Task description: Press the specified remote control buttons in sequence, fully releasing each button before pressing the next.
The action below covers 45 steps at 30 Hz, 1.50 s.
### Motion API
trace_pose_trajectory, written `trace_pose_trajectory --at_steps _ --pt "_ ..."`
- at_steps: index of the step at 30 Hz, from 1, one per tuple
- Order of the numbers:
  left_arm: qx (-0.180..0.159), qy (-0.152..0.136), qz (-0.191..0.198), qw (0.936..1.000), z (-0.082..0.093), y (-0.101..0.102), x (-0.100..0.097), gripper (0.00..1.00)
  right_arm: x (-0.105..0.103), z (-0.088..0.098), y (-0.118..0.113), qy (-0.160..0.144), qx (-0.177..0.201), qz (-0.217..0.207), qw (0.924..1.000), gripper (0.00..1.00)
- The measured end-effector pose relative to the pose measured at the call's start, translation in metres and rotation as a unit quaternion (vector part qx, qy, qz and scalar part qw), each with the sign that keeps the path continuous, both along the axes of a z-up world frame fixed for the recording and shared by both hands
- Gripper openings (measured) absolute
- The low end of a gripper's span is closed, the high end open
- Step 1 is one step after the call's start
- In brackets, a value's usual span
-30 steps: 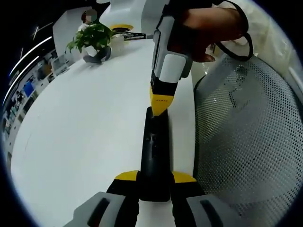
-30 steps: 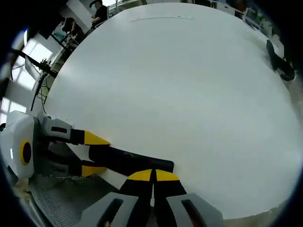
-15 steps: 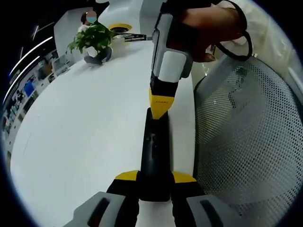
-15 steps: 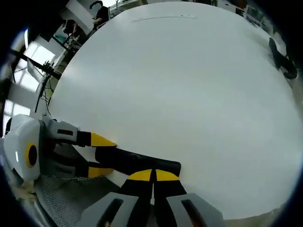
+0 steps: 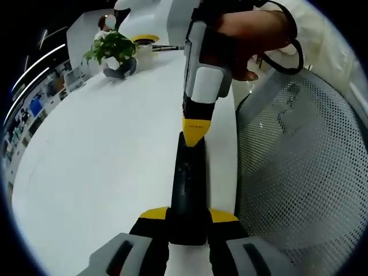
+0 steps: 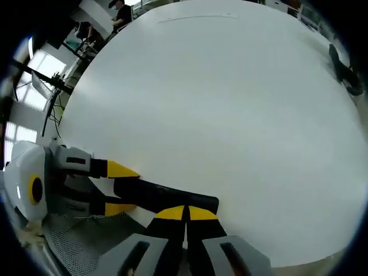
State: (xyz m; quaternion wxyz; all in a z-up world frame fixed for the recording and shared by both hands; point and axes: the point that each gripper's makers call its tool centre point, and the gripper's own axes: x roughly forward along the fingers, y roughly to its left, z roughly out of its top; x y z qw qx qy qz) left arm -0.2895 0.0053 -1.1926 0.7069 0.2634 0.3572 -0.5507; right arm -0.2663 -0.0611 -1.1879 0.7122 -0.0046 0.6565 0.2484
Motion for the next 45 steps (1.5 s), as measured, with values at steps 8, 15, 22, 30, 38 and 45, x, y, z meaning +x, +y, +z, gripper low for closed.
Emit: trace_pose_trajectory --at_steps 8,15,22,30,38,45 --pt "0.005 -0.001 -0.006 1.0 0.0 0.0 0.0 0.24 0.001 -0.001 0.001 0.014 -0.004 -0.011 0.9998 0.0" --pt "0.005 0.0 -0.008 1.0 0.0 0.0 0.0 0.24 0.001 0.0 0.004 -0.007 -0.02 -0.003 0.9998 0.0" --pt "0.003 -0.001 -0.008 1.0 0.0 0.0 -0.001 0.24 -0.001 0.001 0.001 -0.023 -0.026 0.004 0.9994 0.0" --pt "0.005 0.0 -0.01 0.9999 0.0 0.0 -0.001 0.24 -0.001 0.001 0.0 -0.019 0.009 -0.024 0.9995 0.0" --pt "0.002 -0.001 -0.008 1.0 0.0 0.0 0.0 0.24 0.0 0.005 0.006 0.001 0.028 -0.028 0.9992 0.0" --pt "-0.001 -0.002 -0.008 1.0 0.0 0.0 0.0 0.24 0.013 0.009 0.014 -0.01 0.026 -0.018 0.9994 0.0"
